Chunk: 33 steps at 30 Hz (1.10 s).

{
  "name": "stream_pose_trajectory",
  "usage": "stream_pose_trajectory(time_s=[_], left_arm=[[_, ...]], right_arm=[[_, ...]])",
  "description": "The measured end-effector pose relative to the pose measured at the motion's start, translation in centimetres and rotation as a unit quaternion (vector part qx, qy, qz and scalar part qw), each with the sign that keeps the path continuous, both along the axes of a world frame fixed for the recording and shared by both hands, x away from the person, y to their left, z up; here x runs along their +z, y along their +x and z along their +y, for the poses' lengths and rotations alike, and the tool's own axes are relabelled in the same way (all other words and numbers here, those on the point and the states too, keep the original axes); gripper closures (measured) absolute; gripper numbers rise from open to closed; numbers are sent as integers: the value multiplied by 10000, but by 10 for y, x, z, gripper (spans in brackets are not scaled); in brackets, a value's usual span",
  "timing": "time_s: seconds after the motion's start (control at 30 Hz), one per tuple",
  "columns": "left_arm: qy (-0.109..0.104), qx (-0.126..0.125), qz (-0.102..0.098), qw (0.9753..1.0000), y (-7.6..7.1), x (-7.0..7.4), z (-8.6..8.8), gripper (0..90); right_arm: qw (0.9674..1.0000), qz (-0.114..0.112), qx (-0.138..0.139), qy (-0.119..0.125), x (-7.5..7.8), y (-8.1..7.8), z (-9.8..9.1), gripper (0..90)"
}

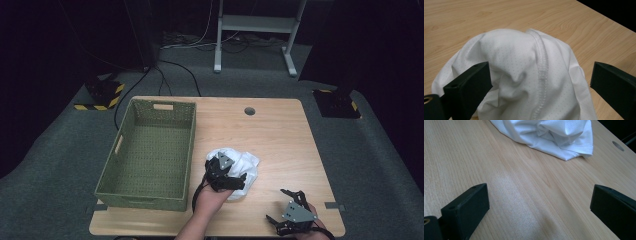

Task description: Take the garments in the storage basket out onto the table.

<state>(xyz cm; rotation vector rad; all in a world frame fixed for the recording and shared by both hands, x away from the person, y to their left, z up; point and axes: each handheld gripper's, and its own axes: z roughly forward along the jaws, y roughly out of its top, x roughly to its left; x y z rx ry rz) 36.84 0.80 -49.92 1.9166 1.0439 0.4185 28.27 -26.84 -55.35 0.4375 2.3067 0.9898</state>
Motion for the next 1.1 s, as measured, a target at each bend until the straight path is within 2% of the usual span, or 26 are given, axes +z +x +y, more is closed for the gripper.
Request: stream_pose_trajectory(time_s=[0.5, 0.9, 1.1], left_arm=[[-121, -48, -295, 9995, -12, 18, 8, 2], [-24, -29, -516, 9987, -34, 36, 26, 3], [-87, -14, -636, 9979, -47, 44, 34, 3]], right_arm=[[10000, 18, -1, 0, 0, 1, 0, 19], [10000, 9, -4, 0, 0, 1, 0, 19], [10000, 11, -6, 1, 0, 1, 0, 19]])
